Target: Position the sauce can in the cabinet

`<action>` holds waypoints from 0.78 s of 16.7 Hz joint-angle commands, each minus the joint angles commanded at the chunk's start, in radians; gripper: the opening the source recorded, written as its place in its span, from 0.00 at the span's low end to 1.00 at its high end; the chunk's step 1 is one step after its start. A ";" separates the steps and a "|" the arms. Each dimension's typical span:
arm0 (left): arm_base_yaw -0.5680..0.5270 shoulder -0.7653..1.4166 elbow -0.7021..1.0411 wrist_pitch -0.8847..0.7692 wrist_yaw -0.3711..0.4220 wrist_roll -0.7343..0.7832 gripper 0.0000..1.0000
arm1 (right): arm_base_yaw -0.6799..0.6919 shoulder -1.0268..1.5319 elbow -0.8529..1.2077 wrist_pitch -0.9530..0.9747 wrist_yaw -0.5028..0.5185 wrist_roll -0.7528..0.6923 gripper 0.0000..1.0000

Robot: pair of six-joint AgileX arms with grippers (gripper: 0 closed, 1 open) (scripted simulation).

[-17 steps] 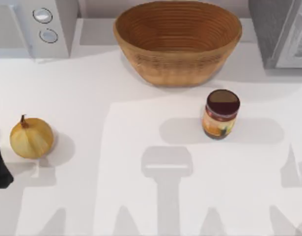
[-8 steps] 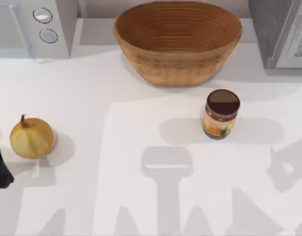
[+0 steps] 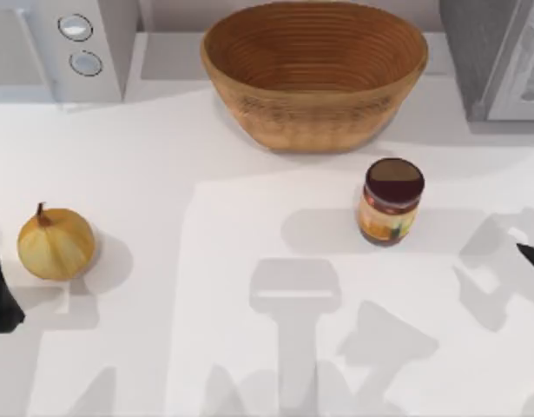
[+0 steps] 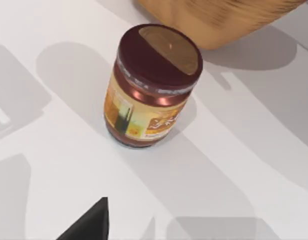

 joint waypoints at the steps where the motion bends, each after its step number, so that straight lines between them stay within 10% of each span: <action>1: 0.000 0.000 0.000 0.000 0.000 0.000 1.00 | -0.002 0.048 0.032 -0.014 -0.029 -0.037 1.00; 13: 0.000 0.000 0.000 0.000 0.000 0.000 1.00 | -0.025 0.659 0.372 -0.222 -0.378 -0.465 1.00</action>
